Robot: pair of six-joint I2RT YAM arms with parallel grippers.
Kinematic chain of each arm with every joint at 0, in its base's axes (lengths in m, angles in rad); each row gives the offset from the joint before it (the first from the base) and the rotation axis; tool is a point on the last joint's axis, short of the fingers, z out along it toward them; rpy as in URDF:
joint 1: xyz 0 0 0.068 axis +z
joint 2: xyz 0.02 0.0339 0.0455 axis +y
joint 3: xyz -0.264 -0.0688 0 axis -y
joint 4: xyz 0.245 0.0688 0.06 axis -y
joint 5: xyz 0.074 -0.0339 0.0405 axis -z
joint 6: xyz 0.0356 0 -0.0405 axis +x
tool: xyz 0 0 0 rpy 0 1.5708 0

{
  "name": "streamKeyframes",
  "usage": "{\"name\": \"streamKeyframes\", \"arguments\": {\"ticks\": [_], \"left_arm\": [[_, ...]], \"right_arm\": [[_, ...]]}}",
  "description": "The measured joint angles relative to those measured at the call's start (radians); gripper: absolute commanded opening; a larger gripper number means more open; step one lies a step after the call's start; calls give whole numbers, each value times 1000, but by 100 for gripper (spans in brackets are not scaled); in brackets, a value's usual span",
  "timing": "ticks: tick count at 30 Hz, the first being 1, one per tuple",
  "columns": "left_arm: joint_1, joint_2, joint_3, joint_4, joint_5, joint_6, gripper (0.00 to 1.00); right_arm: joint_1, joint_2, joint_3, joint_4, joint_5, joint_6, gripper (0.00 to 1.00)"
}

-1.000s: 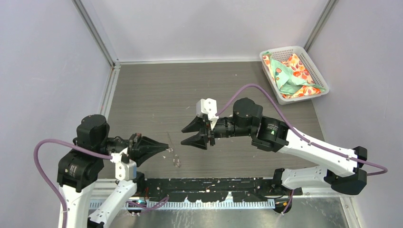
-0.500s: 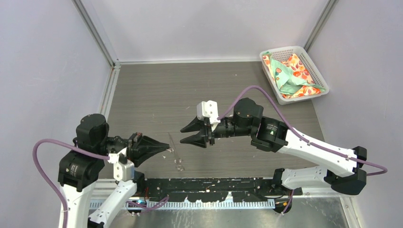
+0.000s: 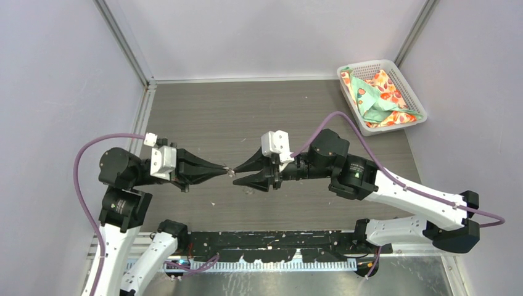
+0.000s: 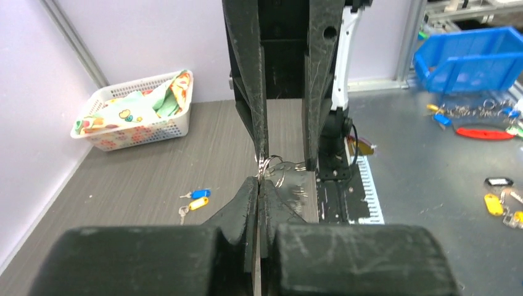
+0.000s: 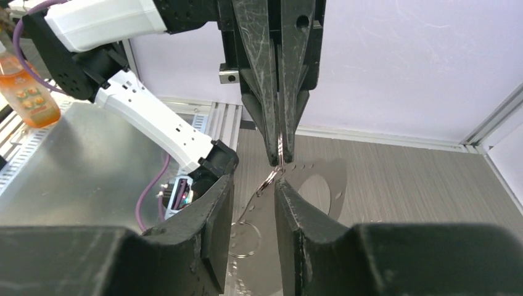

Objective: Put the keys on the keyring
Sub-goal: Adjust the keyring.

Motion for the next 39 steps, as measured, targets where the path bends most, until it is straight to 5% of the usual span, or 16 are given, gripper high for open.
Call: {"name": "streamKeyframes", "arguments": {"ticks": [15, 39], "left_arm": [[0, -1, -34, 197, 26, -255, 0], [0, 8, -43, 234, 87, -314, 0]], "right_arm": [[4, -5, 56, -24, 83, 64, 39], [-11, 85, 195, -162, -11, 120, 11]]}}
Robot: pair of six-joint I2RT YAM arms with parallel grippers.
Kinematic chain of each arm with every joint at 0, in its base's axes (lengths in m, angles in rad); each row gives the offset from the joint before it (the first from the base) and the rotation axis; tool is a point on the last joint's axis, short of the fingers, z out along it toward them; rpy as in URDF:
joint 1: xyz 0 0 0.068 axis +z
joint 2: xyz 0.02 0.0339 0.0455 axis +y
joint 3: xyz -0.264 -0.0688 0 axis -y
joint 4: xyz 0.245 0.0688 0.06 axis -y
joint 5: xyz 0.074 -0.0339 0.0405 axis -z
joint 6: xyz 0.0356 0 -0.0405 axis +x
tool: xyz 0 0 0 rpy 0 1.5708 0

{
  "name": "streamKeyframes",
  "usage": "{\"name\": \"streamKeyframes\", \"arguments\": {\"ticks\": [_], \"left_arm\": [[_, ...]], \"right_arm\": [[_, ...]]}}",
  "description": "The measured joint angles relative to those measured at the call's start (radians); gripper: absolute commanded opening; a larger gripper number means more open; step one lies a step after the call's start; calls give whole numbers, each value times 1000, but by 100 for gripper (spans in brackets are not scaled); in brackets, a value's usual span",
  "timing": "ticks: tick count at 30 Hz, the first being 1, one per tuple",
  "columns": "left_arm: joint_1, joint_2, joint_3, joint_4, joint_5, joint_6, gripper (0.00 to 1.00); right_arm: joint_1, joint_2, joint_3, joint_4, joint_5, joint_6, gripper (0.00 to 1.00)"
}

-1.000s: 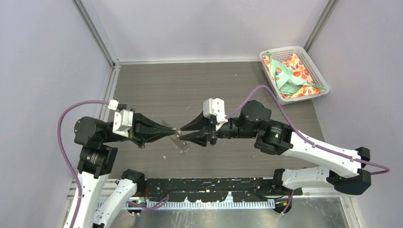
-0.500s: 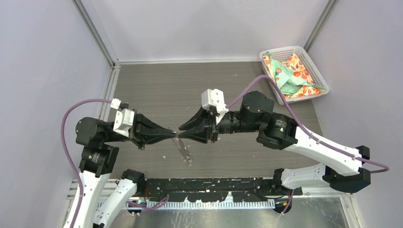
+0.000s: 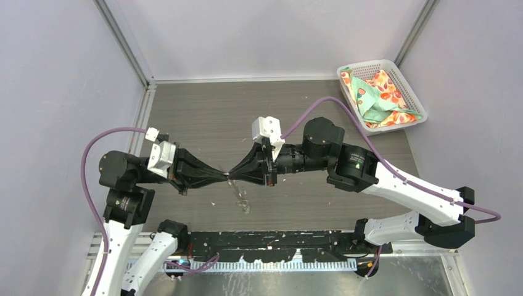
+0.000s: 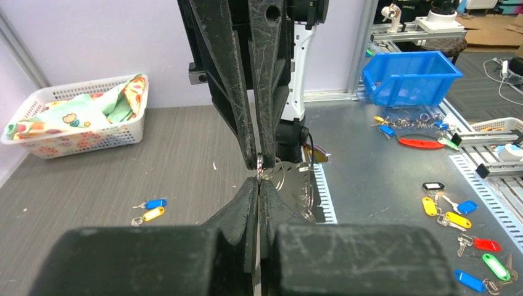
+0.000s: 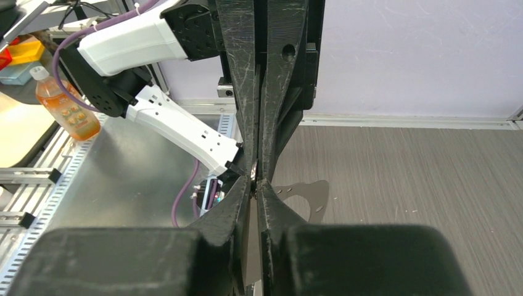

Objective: Put the keys on the keyring
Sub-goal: Adjust the keyring.

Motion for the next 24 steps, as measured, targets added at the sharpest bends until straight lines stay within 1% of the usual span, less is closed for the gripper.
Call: {"name": "streamKeyframes", "arguments": {"ticks": [5, 8, 9, 13, 14, 15, 17, 19, 21, 24], "left_arm": [[0, 0, 0, 2, 15, 0, 0], [0, 1, 0, 7, 23, 0, 0], [0, 2, 0, 9, 27, 0, 0], [0, 7, 0, 10, 39, 1, 1], [0, 7, 0, 9, 42, 3, 7], [0, 7, 0, 6, 44, 8, 25], [0, 6, 0, -5, 45, 29, 33], [0, 4, 10, -69, 42, 80, 37], [0, 4, 32, -170, 31, 171, 40], [0, 13, 99, -398, 3, 366, 42]], "right_arm": [[0, 1, 0, 0, -6, 16, 2], [0, 1, 0, -1, -7, 21, 3], [0, 1, 0, -3, -7, 23, 1], [0, 3, 1, -10, -6, 23, 1], [0, 5, 3, -13, -6, 23, 1], [0, 8, 6, -16, -7, 23, 1], [0, 17, 23, -39, 0, 23, 1], [0, 39, 61, -90, 21, 23, 1], [-1, 71, 107, -153, 43, 23, 1], [-1, 117, 180, -265, 77, 21, 1]]}}
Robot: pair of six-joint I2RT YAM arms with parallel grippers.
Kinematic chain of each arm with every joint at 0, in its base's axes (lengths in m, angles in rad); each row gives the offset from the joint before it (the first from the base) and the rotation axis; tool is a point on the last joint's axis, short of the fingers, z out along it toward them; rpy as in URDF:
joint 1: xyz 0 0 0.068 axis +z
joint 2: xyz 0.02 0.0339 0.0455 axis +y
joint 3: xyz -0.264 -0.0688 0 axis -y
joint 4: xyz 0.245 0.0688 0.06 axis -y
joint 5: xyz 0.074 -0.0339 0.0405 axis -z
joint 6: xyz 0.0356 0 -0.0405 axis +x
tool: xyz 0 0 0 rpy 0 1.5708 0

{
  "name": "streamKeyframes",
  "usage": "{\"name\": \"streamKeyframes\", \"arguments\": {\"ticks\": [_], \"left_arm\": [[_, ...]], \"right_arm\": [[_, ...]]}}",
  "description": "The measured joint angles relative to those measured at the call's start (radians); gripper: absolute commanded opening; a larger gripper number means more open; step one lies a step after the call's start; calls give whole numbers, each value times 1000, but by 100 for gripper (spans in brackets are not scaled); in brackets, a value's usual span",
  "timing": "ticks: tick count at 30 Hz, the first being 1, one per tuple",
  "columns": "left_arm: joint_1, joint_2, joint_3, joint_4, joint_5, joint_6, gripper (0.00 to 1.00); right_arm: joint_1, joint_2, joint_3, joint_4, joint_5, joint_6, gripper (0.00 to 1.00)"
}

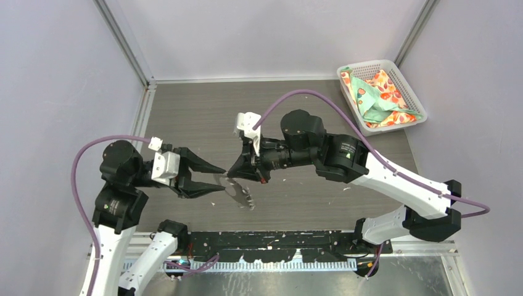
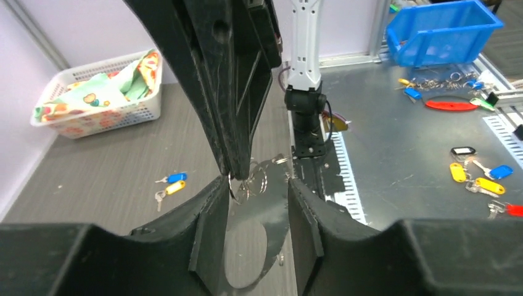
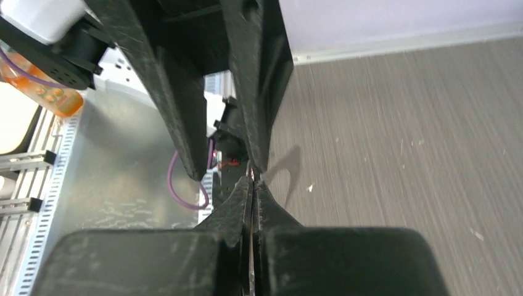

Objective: Put the keys on the keyring
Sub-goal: Adjust the keyring.

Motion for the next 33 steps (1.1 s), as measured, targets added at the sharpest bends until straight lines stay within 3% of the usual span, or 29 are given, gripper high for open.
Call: {"name": "streamKeyframes", "arguments": {"ticks": [7, 11, 13, 17, 33], "left_arm": [[0, 50, 133, -407, -90, 441, 27], [0, 91, 138, -511, -107, 552, 32], [0, 115, 138, -541, -108, 580, 39], [0, 155, 138, -576, -114, 611, 41], [-7, 179, 141, -624, 4, 585, 28]], "right_arm": [[0, 79, 117, -228, 49, -18, 1], [6, 122, 180, -315, 76, -37, 1], [12, 131, 192, -337, 84, -43, 1], [25, 132, 193, -362, 88, -56, 1], [43, 192, 254, -406, 105, -79, 1]]}}
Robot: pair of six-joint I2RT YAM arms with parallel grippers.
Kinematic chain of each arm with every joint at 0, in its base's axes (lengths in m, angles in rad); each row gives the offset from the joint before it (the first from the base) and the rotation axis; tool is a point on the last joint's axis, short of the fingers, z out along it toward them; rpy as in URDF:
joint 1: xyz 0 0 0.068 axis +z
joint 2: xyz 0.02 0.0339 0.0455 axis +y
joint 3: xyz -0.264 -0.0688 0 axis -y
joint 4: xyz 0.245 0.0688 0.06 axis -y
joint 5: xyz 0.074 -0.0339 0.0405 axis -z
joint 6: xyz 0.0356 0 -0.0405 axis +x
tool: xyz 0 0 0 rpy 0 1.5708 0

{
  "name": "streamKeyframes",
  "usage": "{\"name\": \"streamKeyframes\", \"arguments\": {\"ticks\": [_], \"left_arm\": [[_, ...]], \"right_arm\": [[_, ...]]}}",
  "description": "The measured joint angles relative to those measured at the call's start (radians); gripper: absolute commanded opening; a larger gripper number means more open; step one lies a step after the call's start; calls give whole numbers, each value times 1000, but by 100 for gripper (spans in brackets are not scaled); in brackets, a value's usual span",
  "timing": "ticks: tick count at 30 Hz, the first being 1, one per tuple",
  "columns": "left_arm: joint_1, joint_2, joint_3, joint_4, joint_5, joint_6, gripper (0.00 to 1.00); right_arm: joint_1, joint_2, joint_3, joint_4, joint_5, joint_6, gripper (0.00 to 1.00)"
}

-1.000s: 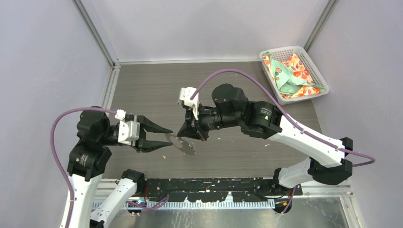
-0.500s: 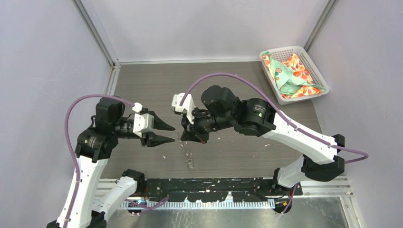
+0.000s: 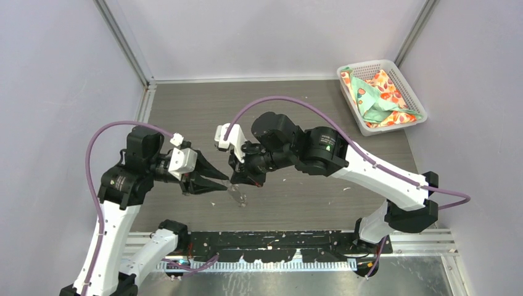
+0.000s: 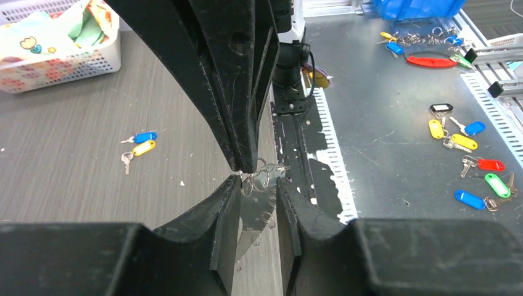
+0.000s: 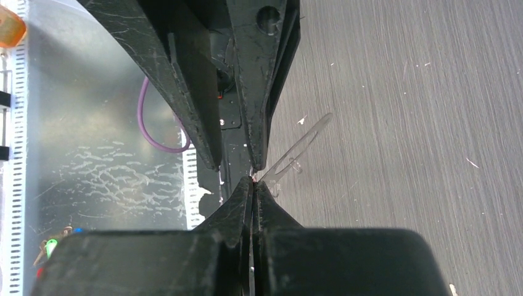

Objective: Put the keys on the keyring
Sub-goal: Adjust the keyring.

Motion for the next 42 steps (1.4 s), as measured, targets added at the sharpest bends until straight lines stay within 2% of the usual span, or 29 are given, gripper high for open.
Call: {"name": "streamKeyframes", "arguments": {"ticks": [6, 10, 13, 28, 33, 35, 38, 42], "left_arm": [[-15, 16, 0, -32, -37, 30, 26], [-21, 49, 9, -59, -70, 56, 13], [-23, 76, 39, -79, -72, 70, 11], [-25, 51, 64, -156, -114, 170, 15], [-42, 86, 65, -162, -94, 181, 25], [-61, 100, 65, -162, -90, 180, 20], [-79, 119, 65, -159, -93, 178, 1], [-85, 116, 65, -165, -113, 177, 0]], "right_arm": [[6, 17, 29, -10, 0, -4, 1], [8, 30, 46, -18, 1, -4, 1], [7, 37, 50, -27, 12, -7, 1], [8, 51, 71, -56, 14, -23, 1], [8, 57, 87, -63, 13, -25, 1], [8, 59, 90, -68, 13, -26, 1], [8, 61, 90, -91, 14, -26, 1], [7, 67, 90, -98, 15, -30, 1]]}}
